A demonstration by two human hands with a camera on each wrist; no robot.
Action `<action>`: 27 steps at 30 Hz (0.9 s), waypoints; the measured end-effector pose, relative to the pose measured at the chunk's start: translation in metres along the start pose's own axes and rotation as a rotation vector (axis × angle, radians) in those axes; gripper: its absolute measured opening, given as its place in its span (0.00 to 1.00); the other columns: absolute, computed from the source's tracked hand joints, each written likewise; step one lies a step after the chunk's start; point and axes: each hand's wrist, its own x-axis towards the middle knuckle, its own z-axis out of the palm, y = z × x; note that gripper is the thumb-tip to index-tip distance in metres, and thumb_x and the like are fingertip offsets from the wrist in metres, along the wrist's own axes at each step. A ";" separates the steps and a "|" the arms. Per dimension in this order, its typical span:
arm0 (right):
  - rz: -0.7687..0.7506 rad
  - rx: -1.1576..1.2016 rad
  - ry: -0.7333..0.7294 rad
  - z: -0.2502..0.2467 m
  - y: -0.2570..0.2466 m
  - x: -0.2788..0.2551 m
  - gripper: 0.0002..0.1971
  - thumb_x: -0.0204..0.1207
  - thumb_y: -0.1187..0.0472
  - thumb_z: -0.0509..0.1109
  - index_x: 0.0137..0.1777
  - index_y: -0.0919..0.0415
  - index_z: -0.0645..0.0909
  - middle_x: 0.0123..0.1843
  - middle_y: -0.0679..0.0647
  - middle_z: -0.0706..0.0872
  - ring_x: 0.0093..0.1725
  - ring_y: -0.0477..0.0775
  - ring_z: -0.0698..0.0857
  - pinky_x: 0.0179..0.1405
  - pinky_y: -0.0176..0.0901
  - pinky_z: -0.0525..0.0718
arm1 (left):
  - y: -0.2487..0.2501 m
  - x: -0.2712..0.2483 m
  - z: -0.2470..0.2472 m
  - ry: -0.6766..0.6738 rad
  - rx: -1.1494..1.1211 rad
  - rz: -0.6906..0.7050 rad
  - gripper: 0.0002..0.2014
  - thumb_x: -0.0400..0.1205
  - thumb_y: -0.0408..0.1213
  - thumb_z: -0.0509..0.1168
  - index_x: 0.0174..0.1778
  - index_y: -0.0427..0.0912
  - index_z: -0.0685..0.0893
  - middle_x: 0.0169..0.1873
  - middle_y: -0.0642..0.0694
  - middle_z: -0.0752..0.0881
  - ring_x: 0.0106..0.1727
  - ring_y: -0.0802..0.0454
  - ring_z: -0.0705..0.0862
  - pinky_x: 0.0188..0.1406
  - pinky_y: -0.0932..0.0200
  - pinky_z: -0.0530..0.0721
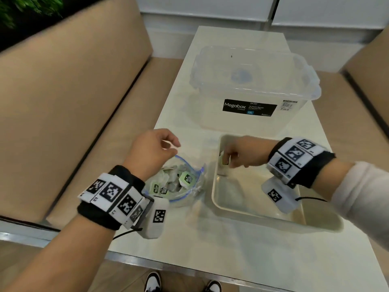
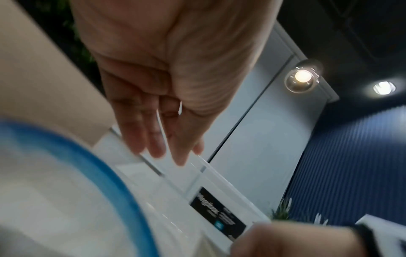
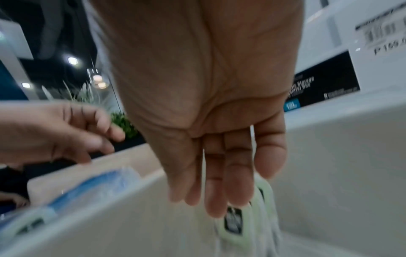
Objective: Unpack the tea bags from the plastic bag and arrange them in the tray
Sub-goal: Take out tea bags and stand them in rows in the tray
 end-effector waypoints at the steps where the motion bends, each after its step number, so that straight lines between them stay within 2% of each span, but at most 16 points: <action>1: 0.005 0.018 0.075 -0.007 -0.005 -0.007 0.07 0.76 0.63 0.68 0.51 0.54 0.84 0.36 0.41 0.80 0.29 0.45 0.80 0.36 0.35 0.79 | -0.006 -0.003 -0.008 0.003 0.088 0.022 0.14 0.72 0.28 0.70 0.31 0.55 0.81 0.46 0.55 0.87 0.47 0.59 0.84 0.52 0.61 0.78; 2: 0.005 0.033 0.138 -0.013 -0.012 -0.014 0.05 0.75 0.62 0.69 0.48 0.53 0.84 0.35 0.41 0.81 0.30 0.45 0.81 0.36 0.36 0.79 | -0.011 -0.006 -0.013 -0.010 0.163 0.033 0.15 0.71 0.28 0.70 0.29 0.56 0.81 0.49 0.54 0.86 0.53 0.57 0.83 0.55 0.60 0.75; 4: -0.008 0.069 0.219 -0.020 -0.030 -0.024 0.04 0.75 0.61 0.69 0.46 0.52 0.85 0.35 0.42 0.82 0.29 0.40 0.79 0.34 0.32 0.77 | -0.023 -0.012 -0.018 -0.056 0.246 0.005 0.12 0.70 0.28 0.71 0.32 0.52 0.81 0.52 0.52 0.82 0.56 0.54 0.80 0.52 0.62 0.72; 5: -0.019 0.092 0.241 -0.021 -0.042 -0.026 0.05 0.76 0.61 0.69 0.47 0.52 0.85 0.35 0.42 0.83 0.28 0.37 0.78 0.32 0.30 0.76 | -0.030 -0.016 -0.019 -0.065 0.260 -0.027 0.11 0.69 0.29 0.72 0.37 0.50 0.80 0.52 0.51 0.81 0.53 0.52 0.80 0.48 0.61 0.72; 7: -0.039 0.143 0.257 -0.018 -0.069 -0.029 0.06 0.76 0.62 0.68 0.49 0.52 0.86 0.36 0.45 0.85 0.27 0.36 0.77 0.30 0.27 0.75 | -0.044 -0.021 -0.017 -0.079 0.265 -0.121 0.14 0.70 0.33 0.73 0.47 0.46 0.75 0.45 0.49 0.79 0.44 0.49 0.77 0.36 0.61 0.71; 9: -0.055 0.168 0.236 -0.008 -0.096 -0.026 0.09 0.76 0.64 0.67 0.52 0.53 0.87 0.40 0.47 0.86 0.26 0.35 0.75 0.26 0.23 0.73 | -0.054 -0.026 -0.015 -0.129 0.279 -0.217 0.16 0.72 0.38 0.71 0.52 0.43 0.73 0.44 0.48 0.78 0.44 0.48 0.77 0.35 0.59 0.70; 11: -0.059 0.146 0.198 0.008 -0.120 -0.017 0.13 0.76 0.67 0.65 0.56 0.55 0.86 0.48 0.51 0.88 0.27 0.38 0.75 0.28 0.26 0.74 | -0.062 -0.029 -0.012 -0.178 0.301 -0.247 0.14 0.74 0.37 0.68 0.52 0.41 0.75 0.46 0.45 0.80 0.45 0.47 0.77 0.39 0.58 0.71; 13: -0.004 0.100 0.177 0.025 -0.138 -0.003 0.16 0.77 0.70 0.63 0.60 0.58 0.84 0.56 0.54 0.87 0.37 0.48 0.83 0.35 0.36 0.77 | -0.066 -0.031 -0.011 -0.193 0.271 -0.253 0.12 0.75 0.35 0.65 0.54 0.39 0.78 0.46 0.42 0.82 0.44 0.43 0.81 0.42 0.55 0.79; 14: 0.039 0.057 0.176 0.031 -0.145 0.004 0.14 0.77 0.69 0.62 0.59 0.61 0.84 0.56 0.55 0.86 0.43 0.54 0.84 0.39 0.40 0.78 | -0.068 -0.032 -0.011 -0.188 0.234 -0.253 0.13 0.76 0.33 0.64 0.56 0.39 0.78 0.47 0.41 0.83 0.45 0.40 0.83 0.44 0.51 0.83; 15: 0.090 0.010 0.183 0.037 -0.150 0.013 0.11 0.78 0.68 0.63 0.54 0.64 0.85 0.51 0.57 0.86 0.45 0.57 0.84 0.40 0.43 0.78 | -0.069 -0.034 -0.011 -0.178 0.202 -0.250 0.13 0.76 0.32 0.63 0.57 0.38 0.78 0.48 0.40 0.83 0.46 0.38 0.83 0.47 0.47 0.85; 16: 0.129 -0.031 0.208 0.041 -0.152 0.020 0.07 0.78 0.66 0.63 0.45 0.65 0.83 0.44 0.57 0.85 0.43 0.58 0.82 0.38 0.43 0.77 | -0.068 -0.035 -0.010 -0.164 0.178 -0.245 0.13 0.77 0.31 0.62 0.57 0.38 0.77 0.49 0.40 0.83 0.47 0.37 0.84 0.48 0.44 0.85; 17: 0.180 -0.045 0.233 0.046 -0.155 0.026 0.09 0.78 0.64 0.64 0.37 0.65 0.79 0.37 0.55 0.81 0.42 0.58 0.81 0.38 0.42 0.75 | -0.067 -0.036 -0.010 -0.154 0.157 -0.237 0.13 0.77 0.30 0.61 0.57 0.38 0.78 0.48 0.40 0.83 0.47 0.37 0.84 0.49 0.43 0.85; 18: 0.223 -0.039 0.252 0.049 -0.158 0.031 0.11 0.79 0.62 0.63 0.36 0.64 0.77 0.36 0.54 0.78 0.43 0.58 0.82 0.38 0.42 0.75 | -0.067 -0.037 -0.010 -0.146 0.135 -0.227 0.12 0.77 0.29 0.61 0.56 0.38 0.78 0.48 0.40 0.83 0.47 0.38 0.83 0.49 0.43 0.85; 20: 0.277 0.004 0.271 0.056 -0.164 0.039 0.11 0.81 0.59 0.62 0.38 0.62 0.78 0.40 0.54 0.80 0.47 0.55 0.83 0.40 0.42 0.75 | -0.066 -0.039 -0.010 -0.130 0.099 -0.208 0.10 0.77 0.28 0.60 0.54 0.37 0.78 0.44 0.42 0.81 0.46 0.39 0.82 0.49 0.44 0.84; 23: 0.301 0.042 0.234 0.062 -0.172 0.048 0.14 0.79 0.61 0.61 0.30 0.60 0.71 0.37 0.52 0.78 0.43 0.54 0.79 0.41 0.42 0.73 | -0.064 -0.040 -0.008 -0.110 0.066 -0.178 0.04 0.80 0.30 0.59 0.48 0.38 0.77 0.38 0.44 0.79 0.40 0.43 0.79 0.43 0.46 0.83; 27: 0.372 0.201 0.255 0.065 -0.175 0.055 0.11 0.77 0.63 0.62 0.32 0.59 0.72 0.32 0.51 0.76 0.40 0.53 0.78 0.38 0.42 0.71 | -0.063 -0.038 -0.006 -0.103 0.059 -0.156 0.05 0.81 0.31 0.58 0.50 0.37 0.77 0.43 0.40 0.81 0.42 0.43 0.80 0.39 0.52 0.80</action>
